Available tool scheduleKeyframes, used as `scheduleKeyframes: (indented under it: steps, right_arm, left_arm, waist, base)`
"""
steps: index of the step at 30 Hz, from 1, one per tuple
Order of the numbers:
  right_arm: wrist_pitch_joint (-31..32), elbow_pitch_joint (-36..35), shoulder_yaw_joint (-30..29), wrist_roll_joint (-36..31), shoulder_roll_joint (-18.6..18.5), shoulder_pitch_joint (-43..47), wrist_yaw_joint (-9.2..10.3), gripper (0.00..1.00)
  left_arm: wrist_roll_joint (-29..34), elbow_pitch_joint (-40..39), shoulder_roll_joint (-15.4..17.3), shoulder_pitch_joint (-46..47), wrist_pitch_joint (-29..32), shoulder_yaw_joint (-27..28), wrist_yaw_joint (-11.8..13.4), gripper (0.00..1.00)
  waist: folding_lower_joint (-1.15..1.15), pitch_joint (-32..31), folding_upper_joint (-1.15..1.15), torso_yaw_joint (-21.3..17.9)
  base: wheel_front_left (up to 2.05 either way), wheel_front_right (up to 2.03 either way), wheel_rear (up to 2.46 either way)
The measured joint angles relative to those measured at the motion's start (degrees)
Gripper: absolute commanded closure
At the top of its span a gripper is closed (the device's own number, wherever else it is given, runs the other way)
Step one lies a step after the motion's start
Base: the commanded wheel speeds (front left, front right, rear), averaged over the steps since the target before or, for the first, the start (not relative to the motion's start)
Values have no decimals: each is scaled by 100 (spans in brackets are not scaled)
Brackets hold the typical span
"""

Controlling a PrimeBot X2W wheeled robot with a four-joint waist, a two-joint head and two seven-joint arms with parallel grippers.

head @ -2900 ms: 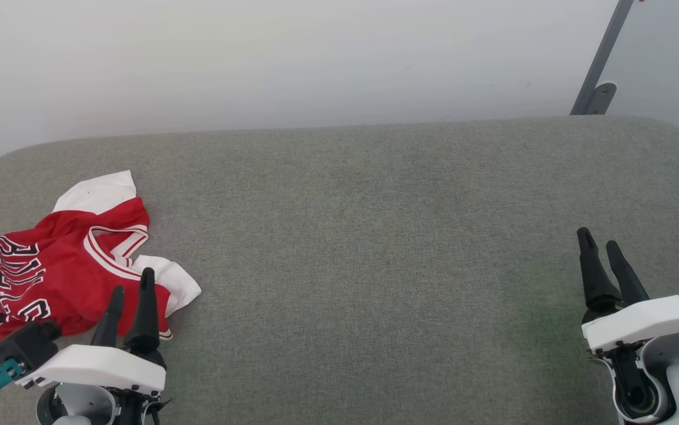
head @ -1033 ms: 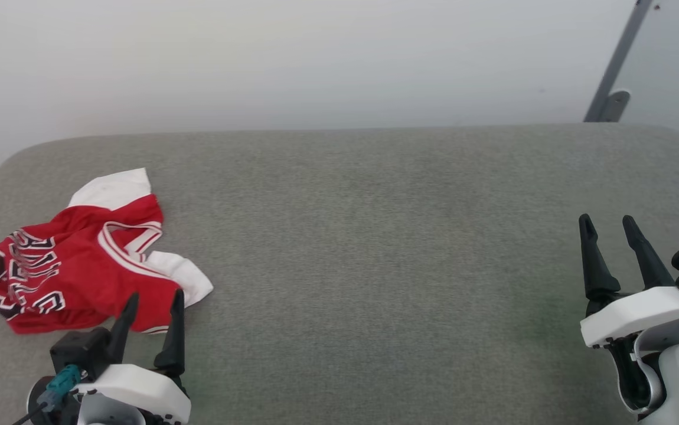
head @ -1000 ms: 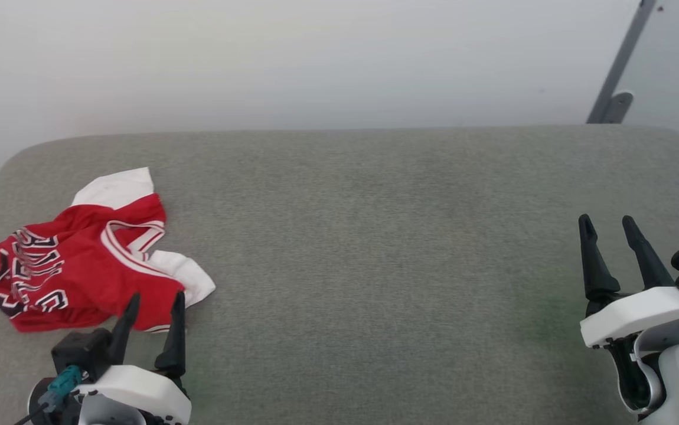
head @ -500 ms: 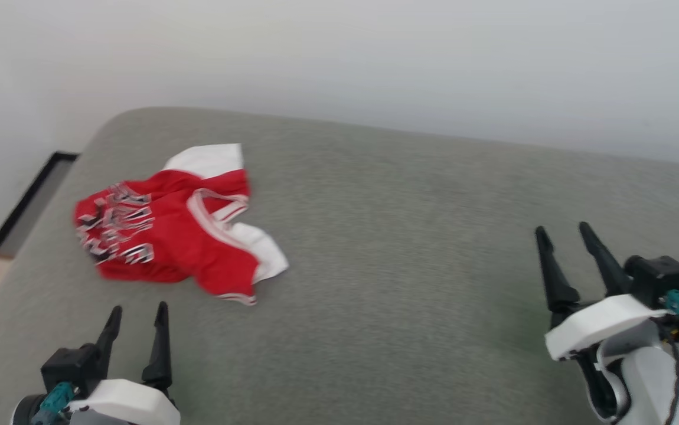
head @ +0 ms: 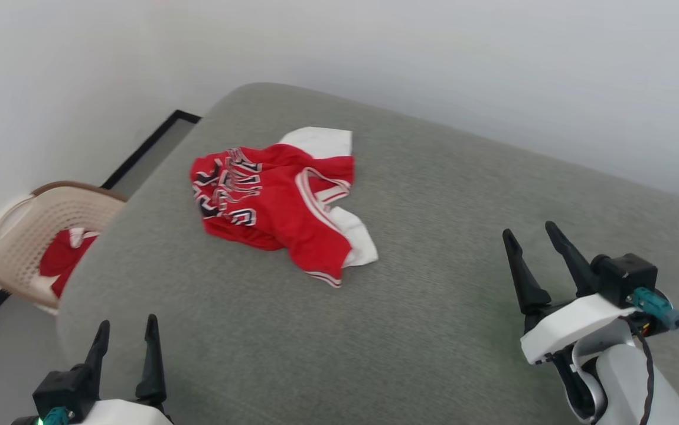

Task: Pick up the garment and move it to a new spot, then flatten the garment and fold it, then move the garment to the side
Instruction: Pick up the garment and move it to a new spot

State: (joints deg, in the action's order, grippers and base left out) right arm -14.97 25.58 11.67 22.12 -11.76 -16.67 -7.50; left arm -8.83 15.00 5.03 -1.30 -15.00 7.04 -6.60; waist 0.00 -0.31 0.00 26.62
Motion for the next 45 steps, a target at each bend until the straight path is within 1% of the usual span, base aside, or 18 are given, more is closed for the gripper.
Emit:
scheduleKeyframes:
  steps: [5,11,13,15,18,21,24,25,26,27,29,32,34,36,37,39,42,45]
  right_arm:
    - [0,21,214,15,97,-1,0,0]
    - [0,85,388,55,132,-140,0,0]
    - [0,88,413,67,137,-146,0,0]
    - [-1,81,468,70,165,-151,0,0]
    - [0,59,505,68,152,-253,0,0]
    - [-1,25,560,37,113,-401,0,0]
    - [-1,-8,619,5,107,-515,0,0]
    - [0,-20,634,-4,109,-548,0,0]
    - [0,-30,634,-10,114,-580,0,0]
    - [0,-43,651,-13,125,-625,0,0]
    - [-1,-62,660,-25,136,-714,0,0]
    - [-1,-91,668,-29,186,-826,0,0]
    - [-1,-126,655,-36,230,-872,0,0]
    - [-1,-153,633,-36,270,-886,0,0]
    - [-1,-170,628,-36,289,-892,0,0]
    - [-1,-187,621,-35,327,-909,0,0]
    - [-1,-241,633,-35,398,-943,0,0]
    - [-1,-304,633,-36,441,-993,0,0]
  left_arm:
    - [4,-160,-82,-157,-7,79,3,0]
    - [8,-279,-145,-242,-7,100,11,0]
    - [27,-263,-147,-240,-7,67,3,0]
    - [31,-213,-120,-189,-7,-32,-38,0]
    - [26,-178,76,233,-7,-281,-57,0]
    - [-103,-66,439,907,-7,-662,-74,0]
    - [-566,204,867,1634,23,-1058,-80,0]
    - [-736,314,1034,1847,90,-1178,-91,0]
    - [-1071,437,1195,2076,208,-1313,-91,0]
    - [-1372,548,1385,2284,346,-1435,-91,0]
    - [-1779,766,1815,2691,519,-1670,-96,0]
    - [-2661,1165,2332,3126,1106,-1987,-94,0]
    - [-3225,1472,2592,3286,1779,-2248,-94,0]
    - [-3564,1662,2914,3377,2350,-2552,-94,0]
    - [-3793,1792,3055,3439,2570,-2610,-96,0]
    - [-4050,2014,3311,3545,2919,-2771,-94,0]
    - [-4203,2469,3537,3644,3274,-2894,-96,0]
    - [-4457,2936,3622,3739,3563,-2900,-94,0]
  waist:
    - [0,-47,0,266]
    - [0,9,0,302]
    - [0,8,0,295]
    - [0,23,0,192]
    - [0,130,0,-4]
    - [0,312,0,-269]
    - [0,523,0,-585]
    - [0,593,0,-698]
    - [0,669,0,-821]
    - [0,746,0,-940]
    - [0,911,0,-1186]
    - [0,1156,0,-1569]
    - [0,1309,0,-1833]
    - [0,1446,0,-2091]
    - [0,1511,0,-2220]
    - [0,1629,0,-2468]
    - [0,1786,0,-2816]
    - [0,1941,0,-3122]
  base:
    - [0,0,0]
    - [0,0,0]
    - [0,0,0]
    - [0,0,0]
    - [0,0,0]
    - [0,0,0]
    - [0,0,0]
    - [0,0,0]
    - [0,0,0]
    - [0,0,0]
    - [0,0,0]
    - [0,0,0]
    - [0,0,0]
    - [0,0,0]
    - [0,0,0]
    - [0,0,0]
    - [0,0,0]
    - [0,0,0]
